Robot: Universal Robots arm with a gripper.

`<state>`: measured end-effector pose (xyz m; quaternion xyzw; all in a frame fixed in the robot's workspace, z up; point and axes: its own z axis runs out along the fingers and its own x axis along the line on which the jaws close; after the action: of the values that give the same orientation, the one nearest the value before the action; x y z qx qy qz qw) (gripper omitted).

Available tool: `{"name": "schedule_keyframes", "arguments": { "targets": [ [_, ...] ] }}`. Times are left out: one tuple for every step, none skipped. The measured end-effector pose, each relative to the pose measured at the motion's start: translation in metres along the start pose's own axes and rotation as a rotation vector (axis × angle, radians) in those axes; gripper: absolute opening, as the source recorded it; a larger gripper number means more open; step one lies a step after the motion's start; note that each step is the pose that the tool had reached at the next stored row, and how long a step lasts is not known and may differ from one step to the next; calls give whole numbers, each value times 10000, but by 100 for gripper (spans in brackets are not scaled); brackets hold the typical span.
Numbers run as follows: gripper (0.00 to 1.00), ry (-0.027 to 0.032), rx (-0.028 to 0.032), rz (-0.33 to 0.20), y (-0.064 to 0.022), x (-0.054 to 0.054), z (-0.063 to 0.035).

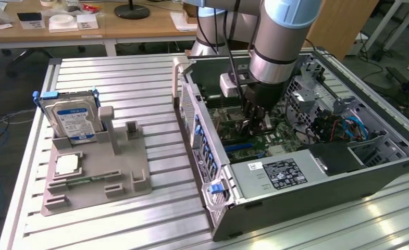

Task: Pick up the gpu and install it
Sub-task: 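Insert the gpu into the slot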

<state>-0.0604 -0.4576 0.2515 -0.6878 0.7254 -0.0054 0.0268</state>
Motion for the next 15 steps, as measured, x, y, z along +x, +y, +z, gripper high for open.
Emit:
{"name": "schedule_keyframes", "arguments": {
  "targets": [
    [28,0,0,-1,1,1,18],
    [28,0,-1,-2,2,1,37],
    [28,0,0,-1,4,2,54],
    [28,0,1,1,13,3,63],
    [28,1,0,1,28,4,68],
    [28,2,0,1,40,5,71],
    [28,0,0,1,44,6,77],
    [28,0,0,-2,43,12,82],
    [28,-1,0,0,43,20,87],
    [28,-2,0,0,43,28,93],
    [28,0,0,1,44,33,96],
    [28,-2,1,2,46,35,100],
    [28,-2,2,2,52,36,103],
    [28,-1,1,1,62,37,104],
    [28,0,0,0,72,38,106]
  ]
}}
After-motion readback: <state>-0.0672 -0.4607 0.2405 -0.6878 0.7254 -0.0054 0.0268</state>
